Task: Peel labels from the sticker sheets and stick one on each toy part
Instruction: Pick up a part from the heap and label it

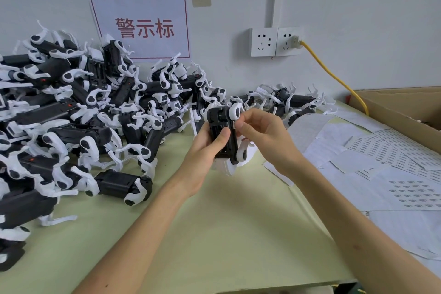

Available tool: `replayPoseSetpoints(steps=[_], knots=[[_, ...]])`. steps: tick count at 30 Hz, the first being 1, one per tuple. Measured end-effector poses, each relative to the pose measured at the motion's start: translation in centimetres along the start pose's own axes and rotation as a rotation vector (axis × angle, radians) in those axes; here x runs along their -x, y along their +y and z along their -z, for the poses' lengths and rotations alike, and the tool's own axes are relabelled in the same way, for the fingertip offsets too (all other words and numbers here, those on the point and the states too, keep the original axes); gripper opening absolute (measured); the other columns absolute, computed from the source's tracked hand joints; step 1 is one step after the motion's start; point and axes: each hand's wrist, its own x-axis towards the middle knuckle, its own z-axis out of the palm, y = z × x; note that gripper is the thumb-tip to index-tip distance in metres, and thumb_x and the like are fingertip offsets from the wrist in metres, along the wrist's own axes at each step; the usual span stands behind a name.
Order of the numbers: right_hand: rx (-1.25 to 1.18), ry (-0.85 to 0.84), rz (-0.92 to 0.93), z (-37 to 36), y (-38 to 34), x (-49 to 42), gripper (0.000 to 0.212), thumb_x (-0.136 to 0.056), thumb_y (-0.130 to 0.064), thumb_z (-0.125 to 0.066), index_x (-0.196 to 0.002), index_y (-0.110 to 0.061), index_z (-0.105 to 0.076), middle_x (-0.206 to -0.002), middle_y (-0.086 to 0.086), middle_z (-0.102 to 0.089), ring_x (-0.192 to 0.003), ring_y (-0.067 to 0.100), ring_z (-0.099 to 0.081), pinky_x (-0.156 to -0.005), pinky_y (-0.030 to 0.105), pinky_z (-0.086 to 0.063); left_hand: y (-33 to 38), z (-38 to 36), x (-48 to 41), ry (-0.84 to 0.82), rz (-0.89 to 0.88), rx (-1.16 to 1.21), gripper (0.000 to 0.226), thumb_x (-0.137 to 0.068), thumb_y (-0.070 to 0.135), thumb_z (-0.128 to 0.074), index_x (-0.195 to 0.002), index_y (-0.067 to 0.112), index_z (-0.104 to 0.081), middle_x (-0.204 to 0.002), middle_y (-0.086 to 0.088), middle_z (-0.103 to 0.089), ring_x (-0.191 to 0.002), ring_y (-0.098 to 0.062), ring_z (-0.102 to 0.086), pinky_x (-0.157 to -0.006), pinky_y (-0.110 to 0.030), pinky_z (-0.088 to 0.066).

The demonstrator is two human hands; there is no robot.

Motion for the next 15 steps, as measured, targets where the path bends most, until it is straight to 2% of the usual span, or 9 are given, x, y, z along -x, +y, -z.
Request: replayPoseSetpoints(steps=[10,15], knots=[[0.044,0.003,0.013,0.10,0.23,0.00,0.014,-0.098,-0.013,-0.066,-0.084,-0.016,-0.065,-0.074,-0.001,-0.069,-0.067,0.009,-0.062,-0.064,0.011,-0.042,-0.28,0.09,-0.05,-0.009,0.006,-0.023,0.041,-0.092,0.041,-0.059,-0.131,0.028,-0.059,-0.130,0.004,-0.070,-0.126,-0.012,-0.062,-0.115,-0.039,-0.043],[0.046,0.014,0.018,0.06,0.29,-0.09,0.014,-0.097,-0.012,-0.067,-0.084,-0.016,-0.066,-0.074,-0.002,-0.068,-0.068,0.008,-0.062,-0.065,0.012,-0.043,-0.41,0.07,-0.13,0.002,0.001,-0.026,0.040,-0.092,0.042,-0.060,-0.130,0.027,-0.059,-0.127,0.005,-0.071,-0.123,-0.011,-0.064,-0.110,-0.036,-0.045]])
